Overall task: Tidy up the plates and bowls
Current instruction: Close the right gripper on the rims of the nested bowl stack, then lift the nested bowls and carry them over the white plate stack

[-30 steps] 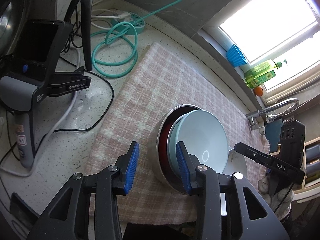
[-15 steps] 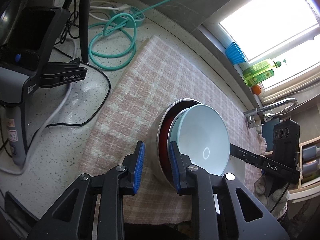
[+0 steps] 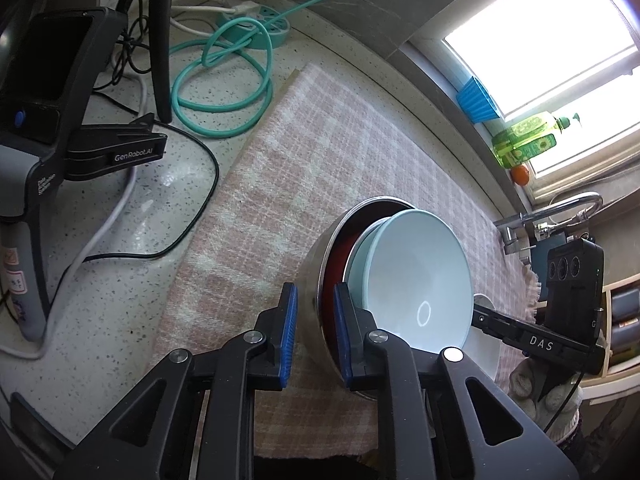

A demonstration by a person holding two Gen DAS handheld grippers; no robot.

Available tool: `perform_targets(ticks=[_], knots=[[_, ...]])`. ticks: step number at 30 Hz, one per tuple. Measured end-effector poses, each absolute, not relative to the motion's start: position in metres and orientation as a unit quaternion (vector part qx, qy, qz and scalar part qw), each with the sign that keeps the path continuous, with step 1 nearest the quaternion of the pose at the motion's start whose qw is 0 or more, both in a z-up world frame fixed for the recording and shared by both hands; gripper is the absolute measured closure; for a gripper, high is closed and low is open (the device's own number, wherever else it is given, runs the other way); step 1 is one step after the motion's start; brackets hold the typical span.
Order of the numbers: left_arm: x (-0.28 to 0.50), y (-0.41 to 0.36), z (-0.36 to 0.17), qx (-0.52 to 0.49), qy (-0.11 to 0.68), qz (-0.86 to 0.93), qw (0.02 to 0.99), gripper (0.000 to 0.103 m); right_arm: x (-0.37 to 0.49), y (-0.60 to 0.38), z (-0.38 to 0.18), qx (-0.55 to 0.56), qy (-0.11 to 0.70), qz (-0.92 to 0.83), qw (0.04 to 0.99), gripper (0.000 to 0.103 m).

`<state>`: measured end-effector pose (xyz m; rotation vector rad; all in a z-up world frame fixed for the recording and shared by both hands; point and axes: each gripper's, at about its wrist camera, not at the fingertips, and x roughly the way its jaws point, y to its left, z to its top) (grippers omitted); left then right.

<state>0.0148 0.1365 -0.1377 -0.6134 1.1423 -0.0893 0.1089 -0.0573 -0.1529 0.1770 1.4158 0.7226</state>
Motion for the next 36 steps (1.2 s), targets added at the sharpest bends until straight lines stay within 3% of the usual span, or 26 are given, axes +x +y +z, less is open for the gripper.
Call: perform_targets(ticks=[14,36], knots=[[0.019,0.126,-0.139,-0.243,0.546,-0.046,0.801,0.094,0.108,-0.053,-0.153,0.068,0.632,0.324,0.701,0.089],[0.015,0.115,-0.114,-0.242,0.529,-0.045,0.812,0.094,0.104,-0.068,-0.130,0.072,0.620,0.325,0.711,0.090]])
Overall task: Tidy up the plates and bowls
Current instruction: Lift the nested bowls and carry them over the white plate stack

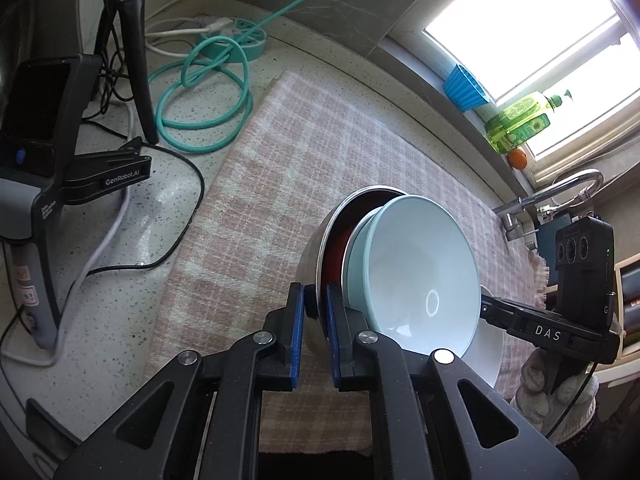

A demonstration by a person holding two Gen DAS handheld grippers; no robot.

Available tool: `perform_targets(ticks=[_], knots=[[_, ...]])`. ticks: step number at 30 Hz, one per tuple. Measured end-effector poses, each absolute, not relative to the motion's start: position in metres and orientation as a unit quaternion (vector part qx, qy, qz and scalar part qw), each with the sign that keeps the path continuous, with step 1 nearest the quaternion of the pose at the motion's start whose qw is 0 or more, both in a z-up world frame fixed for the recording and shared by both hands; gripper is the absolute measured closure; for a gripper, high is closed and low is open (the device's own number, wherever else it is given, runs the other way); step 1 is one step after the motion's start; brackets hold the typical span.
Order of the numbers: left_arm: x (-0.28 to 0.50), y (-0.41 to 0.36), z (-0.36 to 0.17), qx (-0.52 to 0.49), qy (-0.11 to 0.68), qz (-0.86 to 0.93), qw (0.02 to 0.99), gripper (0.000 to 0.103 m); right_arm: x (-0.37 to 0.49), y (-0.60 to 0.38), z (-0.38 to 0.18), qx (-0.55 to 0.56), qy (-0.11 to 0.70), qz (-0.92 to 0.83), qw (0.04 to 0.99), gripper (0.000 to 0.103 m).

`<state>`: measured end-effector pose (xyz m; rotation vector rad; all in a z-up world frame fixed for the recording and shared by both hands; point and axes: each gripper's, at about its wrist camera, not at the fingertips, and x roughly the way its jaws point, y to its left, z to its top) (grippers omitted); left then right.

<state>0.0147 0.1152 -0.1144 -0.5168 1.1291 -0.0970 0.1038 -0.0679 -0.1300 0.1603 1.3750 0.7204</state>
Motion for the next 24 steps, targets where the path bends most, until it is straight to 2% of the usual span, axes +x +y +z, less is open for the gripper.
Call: perform_targets(ticks=[10,24], knots=[[0.011,0.083,-0.080,-0.228,0.504,-0.077,0.829,0.094,0.091,-0.112,-0.092,0.080,0.596,0.325,0.730,0.090],[0.014,0.013,-0.081,-0.212,0.515,-0.127,0.821,0.094,0.069,-0.193,-0.088,0.092,0.598,0.286,0.743,0.090]])
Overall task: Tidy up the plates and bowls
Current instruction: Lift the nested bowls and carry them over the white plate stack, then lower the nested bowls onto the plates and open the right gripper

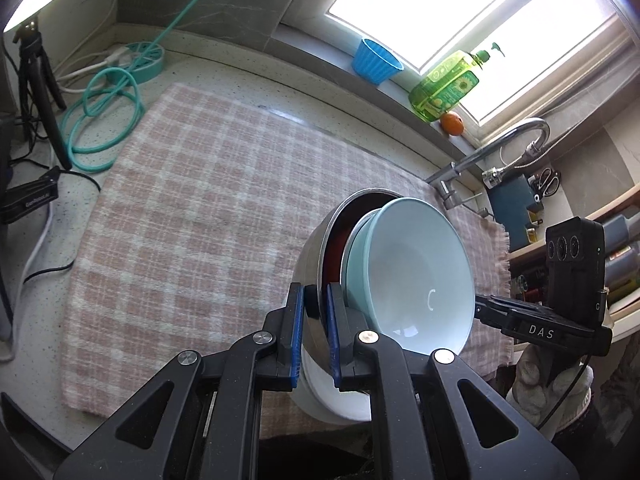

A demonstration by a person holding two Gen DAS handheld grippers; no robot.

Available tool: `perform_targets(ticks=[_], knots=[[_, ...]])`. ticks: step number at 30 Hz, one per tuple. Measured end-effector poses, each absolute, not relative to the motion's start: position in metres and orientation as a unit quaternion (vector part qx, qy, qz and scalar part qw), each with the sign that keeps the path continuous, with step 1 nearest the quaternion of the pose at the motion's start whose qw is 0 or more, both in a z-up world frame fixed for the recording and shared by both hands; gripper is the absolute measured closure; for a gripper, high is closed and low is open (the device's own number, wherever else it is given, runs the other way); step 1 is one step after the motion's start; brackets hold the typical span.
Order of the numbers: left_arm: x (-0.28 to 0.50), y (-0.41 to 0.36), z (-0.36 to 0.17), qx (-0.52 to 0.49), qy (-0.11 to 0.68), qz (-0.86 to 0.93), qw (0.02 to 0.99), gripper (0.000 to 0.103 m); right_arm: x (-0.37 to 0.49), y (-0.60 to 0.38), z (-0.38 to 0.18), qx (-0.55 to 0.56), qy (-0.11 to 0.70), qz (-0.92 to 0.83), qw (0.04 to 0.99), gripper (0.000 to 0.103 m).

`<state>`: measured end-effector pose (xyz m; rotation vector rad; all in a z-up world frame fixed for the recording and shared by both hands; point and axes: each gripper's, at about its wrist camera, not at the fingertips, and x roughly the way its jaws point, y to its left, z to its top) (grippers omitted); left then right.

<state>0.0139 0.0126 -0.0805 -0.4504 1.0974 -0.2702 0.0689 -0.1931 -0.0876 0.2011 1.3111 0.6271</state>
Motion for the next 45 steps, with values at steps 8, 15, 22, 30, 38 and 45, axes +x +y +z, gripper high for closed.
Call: perform_targets(ticks=[8,15,22,30,38,45], knots=[[0.010,-0.017,-0.091,-0.203,0.530,-0.139,0.812,0.094,0.060,-0.224,-0.101,0.098,0.607,0.272,0.740,0.090],[0.007,-0.029,-0.100,-0.196,0.539,-0.136,0.808,0.094,0.055,-0.235,-0.113,0.103,0.614,0.268,0.735,0.090],[0.005,-0.033,-0.107,-0.192,0.547,-0.132,0.804,0.094,0.052,-0.236,-0.119,0.108,0.616,0.266,0.734,0.090],[0.003,-0.034,-0.110,-0.188,0.551,-0.127,0.803,0.094,0.049,-0.236,-0.119,0.108,0.613,0.267,0.736,0.089],[0.001,-0.029,-0.107,-0.188,0.547,-0.122,0.807,0.095,0.047,-0.236,-0.116,0.108,0.610,0.271,0.737,0.087],[-0.005,-0.028,-0.098,-0.179,0.537,-0.117,0.816,0.093,0.042,-0.242,-0.107,0.099,0.599,0.266,0.749,0.083]])
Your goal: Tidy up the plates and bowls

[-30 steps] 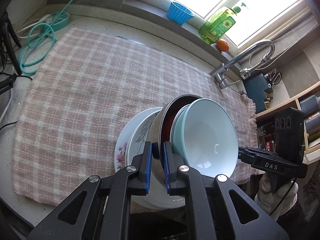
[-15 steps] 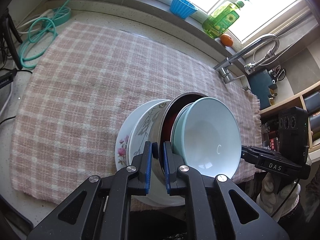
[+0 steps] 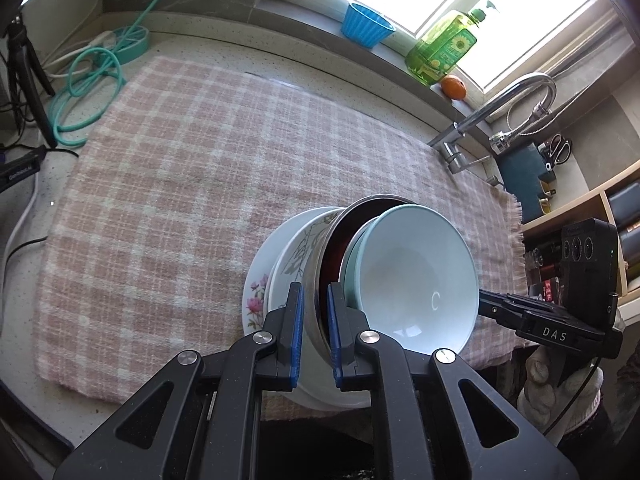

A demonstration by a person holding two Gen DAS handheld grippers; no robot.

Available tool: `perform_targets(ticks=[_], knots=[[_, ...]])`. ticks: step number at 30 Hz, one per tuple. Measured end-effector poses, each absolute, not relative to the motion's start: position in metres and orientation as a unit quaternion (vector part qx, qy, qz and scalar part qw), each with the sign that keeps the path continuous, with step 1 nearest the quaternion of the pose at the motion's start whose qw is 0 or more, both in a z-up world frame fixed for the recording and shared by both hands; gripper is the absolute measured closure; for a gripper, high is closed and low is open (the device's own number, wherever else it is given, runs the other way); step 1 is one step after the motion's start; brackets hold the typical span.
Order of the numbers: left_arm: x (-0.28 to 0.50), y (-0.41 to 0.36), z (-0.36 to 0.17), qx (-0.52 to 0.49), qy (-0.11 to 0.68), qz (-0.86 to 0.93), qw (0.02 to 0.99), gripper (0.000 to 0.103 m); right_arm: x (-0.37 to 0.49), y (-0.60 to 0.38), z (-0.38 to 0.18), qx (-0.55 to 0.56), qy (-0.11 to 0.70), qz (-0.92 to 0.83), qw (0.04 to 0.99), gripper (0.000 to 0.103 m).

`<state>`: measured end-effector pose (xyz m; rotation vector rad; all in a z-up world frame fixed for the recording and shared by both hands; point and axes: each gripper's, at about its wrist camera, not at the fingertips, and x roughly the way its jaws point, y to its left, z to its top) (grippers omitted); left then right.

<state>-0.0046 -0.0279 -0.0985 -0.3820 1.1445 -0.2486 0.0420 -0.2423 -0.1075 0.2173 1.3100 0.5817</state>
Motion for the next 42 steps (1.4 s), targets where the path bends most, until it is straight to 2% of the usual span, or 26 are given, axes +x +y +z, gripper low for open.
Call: perform_targets(ticks=[5,7,8,10,13,15,16,18,20,24,25,27,30,42], knots=[[-0.011,-0.028,-0.089,-0.172,0.525,-0.110,0.826,0.093,0.034,-0.256,-0.095,0.100,0.585,0.260,0.761,0.081],[-0.015,-0.030,-0.083,-0.167,0.519,-0.110,0.831,0.093,0.030,-0.262,-0.090,0.097,0.578,0.257,0.768,0.077],[-0.017,-0.032,-0.080,-0.162,0.516,-0.111,0.834,0.090,0.028,-0.264,-0.087,0.094,0.574,0.255,0.772,0.074],[-0.022,-0.038,-0.074,-0.149,0.506,-0.109,0.843,0.081,0.022,-0.269,-0.082,0.087,0.564,0.251,0.782,0.062],[-0.030,-0.046,-0.066,-0.132,0.492,-0.109,0.854,0.074,0.013,-0.276,-0.074,0.070,0.549,0.245,0.796,0.059],[-0.035,-0.052,-0.061,-0.125,0.482,-0.107,0.861,0.061,0.007,-0.279,-0.068,0.062,0.539,0.242,0.804,0.055],[-0.038,-0.053,-0.059,-0.122,0.476,-0.105,0.865,0.059,0.004,-0.280,-0.065,0.057,0.533,0.239,0.810,0.046],[-0.044,-0.057,-0.053,-0.113,0.464,-0.098,0.873,0.049,-0.003,-0.285,-0.058,0.049,0.516,0.234,0.822,0.037],[-0.050,-0.061,-0.048,-0.103,0.452,-0.088,0.882,0.034,-0.009,-0.289,-0.050,0.041,0.503,0.230,0.832,0.035],[-0.061,-0.069,-0.033,-0.069,0.419,-0.056,0.904,0.028,-0.020,-0.295,-0.031,0.030,0.468,0.221,0.855,0.030],[-0.062,-0.070,-0.029,-0.062,0.411,-0.048,0.908,0.023,-0.023,-0.296,-0.025,0.029,0.458,0.220,0.861,0.030],[-0.065,-0.072,-0.021,-0.056,0.396,-0.039,0.916,0.022,-0.028,-0.298,-0.013,0.024,0.435,0.213,0.874,0.028],[-0.068,-0.075,-0.011,-0.050,0.377,-0.028,0.925,0.022,-0.034,-0.299,0.003,0.025,0.400,0.210,0.892,0.002],[-0.068,-0.078,0.002,-0.056,0.345,-0.029,0.937,0.020,-0.032,-0.293,0.015,0.034,0.374,0.204,0.904,0.000]])
